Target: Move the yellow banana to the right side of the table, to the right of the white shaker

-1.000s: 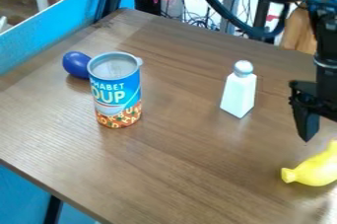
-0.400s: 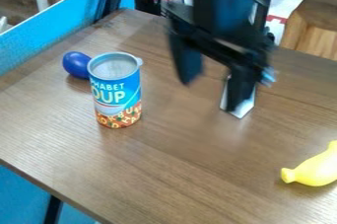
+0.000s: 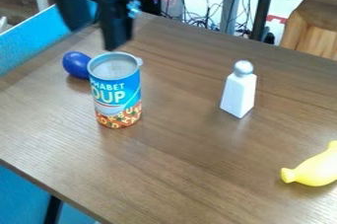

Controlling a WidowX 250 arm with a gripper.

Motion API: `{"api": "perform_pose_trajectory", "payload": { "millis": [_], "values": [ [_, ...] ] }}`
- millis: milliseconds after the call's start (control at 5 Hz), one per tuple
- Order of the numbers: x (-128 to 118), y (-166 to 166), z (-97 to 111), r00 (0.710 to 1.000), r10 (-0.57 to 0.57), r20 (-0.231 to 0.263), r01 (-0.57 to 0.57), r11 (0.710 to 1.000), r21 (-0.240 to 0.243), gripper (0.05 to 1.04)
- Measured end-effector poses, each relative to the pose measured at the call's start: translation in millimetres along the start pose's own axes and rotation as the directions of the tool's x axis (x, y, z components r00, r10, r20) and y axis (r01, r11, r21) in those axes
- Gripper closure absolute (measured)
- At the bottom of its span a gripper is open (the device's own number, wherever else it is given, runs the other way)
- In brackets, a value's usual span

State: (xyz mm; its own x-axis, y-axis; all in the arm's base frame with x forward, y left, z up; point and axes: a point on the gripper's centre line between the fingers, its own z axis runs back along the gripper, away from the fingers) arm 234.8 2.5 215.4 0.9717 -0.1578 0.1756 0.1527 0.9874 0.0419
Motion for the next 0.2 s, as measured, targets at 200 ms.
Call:
{"api": "perform_pose_trajectory", "payload": {
  "millis": [200],
  "values": [
    [-2.8, 19.7, -10.1, 0.998, 0.024, -0.057, -0.024, 1.0, -0.001, 0.073]
  ]
}}
